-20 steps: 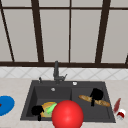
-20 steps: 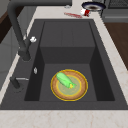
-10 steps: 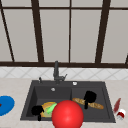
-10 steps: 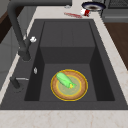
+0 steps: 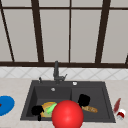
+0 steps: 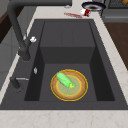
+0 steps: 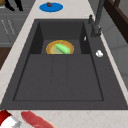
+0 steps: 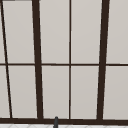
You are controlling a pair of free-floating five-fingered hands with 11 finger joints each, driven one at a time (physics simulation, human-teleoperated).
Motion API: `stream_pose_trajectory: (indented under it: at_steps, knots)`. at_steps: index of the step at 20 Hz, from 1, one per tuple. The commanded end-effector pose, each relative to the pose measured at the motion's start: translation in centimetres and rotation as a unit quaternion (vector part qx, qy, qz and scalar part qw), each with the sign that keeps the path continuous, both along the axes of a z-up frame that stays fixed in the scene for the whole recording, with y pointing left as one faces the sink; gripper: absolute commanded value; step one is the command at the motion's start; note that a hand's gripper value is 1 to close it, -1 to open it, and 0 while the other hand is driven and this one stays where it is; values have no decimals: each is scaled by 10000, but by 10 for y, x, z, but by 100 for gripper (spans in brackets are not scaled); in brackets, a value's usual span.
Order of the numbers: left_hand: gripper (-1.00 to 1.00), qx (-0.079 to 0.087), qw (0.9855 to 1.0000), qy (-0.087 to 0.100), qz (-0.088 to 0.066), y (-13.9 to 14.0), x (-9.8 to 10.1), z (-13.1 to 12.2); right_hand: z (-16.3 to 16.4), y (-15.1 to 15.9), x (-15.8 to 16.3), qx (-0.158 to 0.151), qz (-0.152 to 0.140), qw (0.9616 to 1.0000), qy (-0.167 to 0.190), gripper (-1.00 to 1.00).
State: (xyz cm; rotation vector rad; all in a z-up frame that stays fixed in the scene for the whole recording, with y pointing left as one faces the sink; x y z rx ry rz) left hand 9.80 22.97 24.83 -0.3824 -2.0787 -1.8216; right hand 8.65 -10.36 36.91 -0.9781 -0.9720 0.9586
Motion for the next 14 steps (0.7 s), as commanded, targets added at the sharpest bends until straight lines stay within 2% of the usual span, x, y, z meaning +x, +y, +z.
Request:
stream_pose_trajectory:
  at_steps: [1,5,11,14]
  knots:
    - [0,0,10000,0,0,0,0,0,-5,16,-9,-268,399,9988,121,100]
    - [0,0,10000,0,0,0,0,0,-10,37,3,-366,133,9992,96,100]
    - [0,0,10000,0,0,0,0,0,-14,58,25,-438,96,9990,-90,100]
    - [0,0,10000,0,0,0,0,0,-20,61,31,-388,256,9986,-241,100]
